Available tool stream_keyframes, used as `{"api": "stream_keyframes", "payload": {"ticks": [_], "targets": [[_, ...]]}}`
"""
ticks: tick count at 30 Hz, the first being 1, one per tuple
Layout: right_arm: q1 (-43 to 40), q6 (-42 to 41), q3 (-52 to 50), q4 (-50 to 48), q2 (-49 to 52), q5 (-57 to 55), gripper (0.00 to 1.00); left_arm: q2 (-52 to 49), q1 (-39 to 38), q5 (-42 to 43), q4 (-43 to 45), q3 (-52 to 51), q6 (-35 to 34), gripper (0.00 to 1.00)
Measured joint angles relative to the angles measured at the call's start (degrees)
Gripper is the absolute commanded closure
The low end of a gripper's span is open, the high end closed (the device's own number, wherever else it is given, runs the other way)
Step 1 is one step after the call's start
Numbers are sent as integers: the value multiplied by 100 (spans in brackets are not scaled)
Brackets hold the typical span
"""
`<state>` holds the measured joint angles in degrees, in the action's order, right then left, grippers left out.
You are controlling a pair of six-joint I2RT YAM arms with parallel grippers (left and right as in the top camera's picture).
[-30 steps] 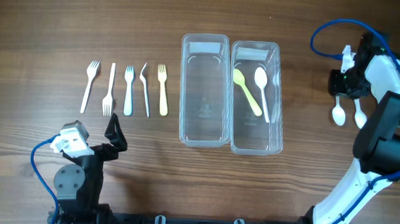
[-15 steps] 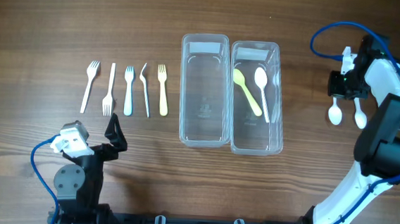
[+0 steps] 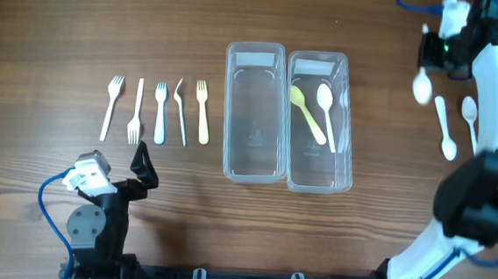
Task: Pack container
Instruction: 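Carry white knife into the right container and release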
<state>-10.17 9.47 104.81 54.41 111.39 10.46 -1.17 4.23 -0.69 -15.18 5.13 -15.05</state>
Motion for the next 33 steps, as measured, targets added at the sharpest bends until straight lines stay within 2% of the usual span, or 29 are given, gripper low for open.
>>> {"api": "stream_keyframes", "payload": {"ticks": [4, 13, 21, 27, 28, 30, 31, 33], "targets": [[625, -170, 105, 111, -439, 501, 96, 0, 0, 0, 2, 0, -2, 0], [2039, -317, -138, 297, -426, 673, 96, 0, 0, 0, 2, 0, 0, 0], [2420, -391, -1069, 42, -415, 555, 96, 0, 0, 0, 2, 0, -2, 0], [2417, -411, -1178, 39, -354, 529, 96, 0, 0, 0, 0, 0, 0, 0], [2417, -411, -1178, 42, -356, 529, 92, 0, 0, 0, 0, 0, -2, 0], [2417, -420, -1178, 42, -354, 496, 41, 0, 0, 0, 2, 0, -2, 0], [2417, -450, -1178, 39, -354, 470, 36, 0, 0, 0, 2, 0, 0, 0], [2417, -470, -1178, 37, -354, 422, 35, 0, 0, 0, 2, 0, 0, 0]]}}
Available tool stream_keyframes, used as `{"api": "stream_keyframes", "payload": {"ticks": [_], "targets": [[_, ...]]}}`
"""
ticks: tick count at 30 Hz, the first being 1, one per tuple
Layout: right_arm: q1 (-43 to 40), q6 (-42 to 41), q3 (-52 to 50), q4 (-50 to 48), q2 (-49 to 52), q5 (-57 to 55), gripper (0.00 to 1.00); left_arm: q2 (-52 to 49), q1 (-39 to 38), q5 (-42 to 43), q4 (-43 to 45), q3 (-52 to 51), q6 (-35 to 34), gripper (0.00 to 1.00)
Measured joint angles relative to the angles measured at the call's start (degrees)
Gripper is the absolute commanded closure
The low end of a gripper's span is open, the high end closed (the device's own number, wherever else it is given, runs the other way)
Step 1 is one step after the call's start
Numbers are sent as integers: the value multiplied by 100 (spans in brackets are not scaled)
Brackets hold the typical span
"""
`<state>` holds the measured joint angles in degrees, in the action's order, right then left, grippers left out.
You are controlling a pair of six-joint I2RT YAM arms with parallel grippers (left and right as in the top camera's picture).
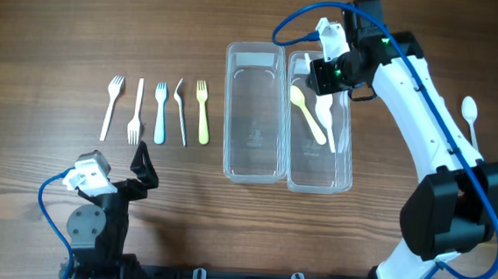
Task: Pack container
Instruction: 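Carry white knife into the right container and release, then move right gripper to the white knife at far right and grasp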
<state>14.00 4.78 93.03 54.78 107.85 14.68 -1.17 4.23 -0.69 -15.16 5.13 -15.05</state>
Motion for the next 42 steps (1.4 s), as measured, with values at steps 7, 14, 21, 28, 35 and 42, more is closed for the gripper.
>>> {"api": "stream_keyframes", "payload": {"ticks": [7, 14, 21, 28, 35, 42], "targets": [[-28, -2, 4, -39, -2, -188, 17, 0, 0, 0, 0, 0, -2, 0], [-468, 92, 87, -94, -129, -667, 0, 0, 0, 0, 0, 0, -2, 0], [-1897, 662, 175, -98, -560, -1241, 22, 0, 0, 0, -2, 0, -2, 0], [-3141, 1180, 87, -120, -570, -1434, 28, 0, 0, 0, 0, 0, 0, 0], [-3862, 1700, -345, -275, -245, -1338, 36, 0, 0, 0, 0, 0, 0, 0], [-3954, 1919, -474, -326, 704, -1257, 38, 0, 0, 0, 0, 0, 0, 0]]}}
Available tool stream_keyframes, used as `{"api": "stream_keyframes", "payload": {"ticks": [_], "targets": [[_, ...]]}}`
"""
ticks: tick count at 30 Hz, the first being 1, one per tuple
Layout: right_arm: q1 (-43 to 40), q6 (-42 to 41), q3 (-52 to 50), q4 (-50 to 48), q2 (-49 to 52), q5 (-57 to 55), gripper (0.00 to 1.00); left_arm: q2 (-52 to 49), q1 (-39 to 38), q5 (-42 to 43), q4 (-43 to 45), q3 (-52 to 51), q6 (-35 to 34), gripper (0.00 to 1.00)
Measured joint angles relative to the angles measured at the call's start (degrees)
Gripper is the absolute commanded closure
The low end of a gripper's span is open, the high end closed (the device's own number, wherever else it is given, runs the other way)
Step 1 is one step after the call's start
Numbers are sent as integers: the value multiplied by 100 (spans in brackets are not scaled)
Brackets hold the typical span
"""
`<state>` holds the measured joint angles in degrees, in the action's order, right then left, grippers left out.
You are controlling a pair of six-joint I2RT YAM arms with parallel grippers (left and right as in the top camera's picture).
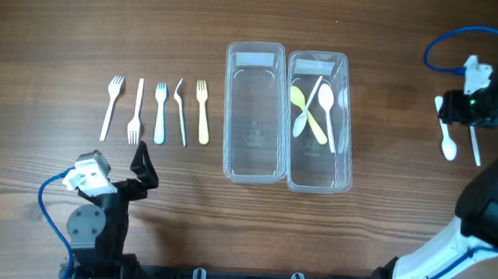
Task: Pack container
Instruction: 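Move right gripper to the white knife at far right and grasp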
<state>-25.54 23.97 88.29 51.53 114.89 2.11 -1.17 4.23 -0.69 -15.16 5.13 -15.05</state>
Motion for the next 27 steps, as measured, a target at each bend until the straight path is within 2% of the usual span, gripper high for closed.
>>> {"api": "stream_keyframes", "payload": {"ticks": [8, 11, 12, 15, 17, 27], "targets": [[0, 2, -20, -262, 785, 44, 38, 0, 0, 0, 0, 0, 0, 0], [0, 24, -15, -354, 846, 44, 53, 0, 0, 0, -2, 0, -2, 0], [0, 28, -15, -367, 852, 42, 66, 0, 0, 0, 0, 0, -2, 0], [-13, 44, -15, -409, 857, 37, 87, 0, 0, 0, -2, 0, 0, 0], [-13, 37, -15, -409, 857, 39, 95, 0, 0, 0, 0, 0, -2, 0], [0, -85, 94, -223, 789, 219, 96, 0, 0, 0, -2, 0, 0, 0]]}}
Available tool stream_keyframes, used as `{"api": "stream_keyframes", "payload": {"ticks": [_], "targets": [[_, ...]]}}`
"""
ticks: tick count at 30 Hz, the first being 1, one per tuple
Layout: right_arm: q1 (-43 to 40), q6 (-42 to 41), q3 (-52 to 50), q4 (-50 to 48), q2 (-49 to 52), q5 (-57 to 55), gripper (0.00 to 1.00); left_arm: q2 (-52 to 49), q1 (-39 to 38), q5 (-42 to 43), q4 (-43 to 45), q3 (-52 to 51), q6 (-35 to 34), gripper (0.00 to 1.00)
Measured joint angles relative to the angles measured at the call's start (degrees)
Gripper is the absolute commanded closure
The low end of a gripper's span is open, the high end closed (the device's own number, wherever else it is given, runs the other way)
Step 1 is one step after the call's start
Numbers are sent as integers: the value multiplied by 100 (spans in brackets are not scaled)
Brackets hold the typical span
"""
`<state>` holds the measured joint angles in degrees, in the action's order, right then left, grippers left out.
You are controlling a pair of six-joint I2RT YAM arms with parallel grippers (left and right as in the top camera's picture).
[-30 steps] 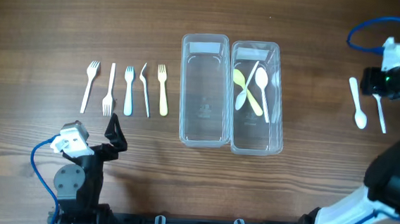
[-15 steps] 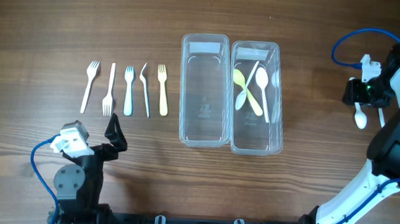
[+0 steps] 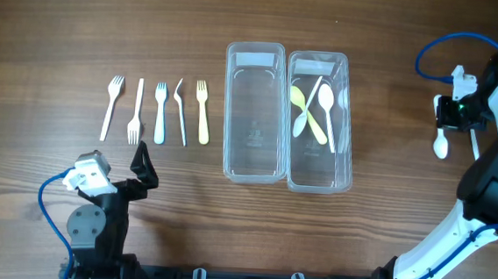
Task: Pack container
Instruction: 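Move right gripper to the white knife at far right and grasp, then carry white knife into the right container and release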
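Two clear plastic containers stand mid-table. The left container (image 3: 250, 170) holds nothing. In the right container (image 3: 339, 177) lie a yellow spoon (image 3: 310, 117) and two white spoons (image 3: 327, 105), one of them crossing the yellow one. At the far right my right gripper (image 3: 446, 118) is down over a white spoon (image 3: 442, 146) and looks shut on its handle, with the bowl sticking out toward the front. Beside it only the handle of another white spoon (image 3: 475, 142) shows. My left gripper (image 3: 144, 163) rests open near the front left, holding nothing.
Several plastic forks (image 3: 159, 111), white, pale blue and yellow, lie in a row left of the containers. The right arm's white links (image 3: 493, 174) run down the right edge, with its blue cable above.
My right gripper has shifted left and toward the front, onto the handle of the left-hand white spoon. That spoon's bowl now sits slightly left of where it was. The left arm has not moved.
First my right gripper held a white spoon at the far right, with two spoons in the right container. Then it was over that container with the spoon. Later a third spoon lay inside and the gripper was back over the loose spoons, now down on one.
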<state>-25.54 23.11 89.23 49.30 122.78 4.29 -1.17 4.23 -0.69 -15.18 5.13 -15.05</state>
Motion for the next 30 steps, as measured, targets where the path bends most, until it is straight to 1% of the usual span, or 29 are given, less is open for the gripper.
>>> {"api": "stream_keyframes", "payload": {"ticks": [5, 13, 19, 22, 30], "targets": [[116, -146, 177, 149, -83, 382, 96, 0, 0, 0, 2, 0, 0, 0], [601, -380, 348, 197, -1099, 673, 96, 0, 0, 0, 0, 0, 0, 0], [745, -557, 385, 402, -1248, 1427, 96, 0, 0, 0, 2, 0, 0, 0], [1019, -710, 385, 553, -1248, 1781, 96, 0, 0, 0, 0, 0, 0, 0], [2227, -984, 385, 811, -1248, 2236, 96, 0, 0, 0, 2, 0, 0, 0]]}}
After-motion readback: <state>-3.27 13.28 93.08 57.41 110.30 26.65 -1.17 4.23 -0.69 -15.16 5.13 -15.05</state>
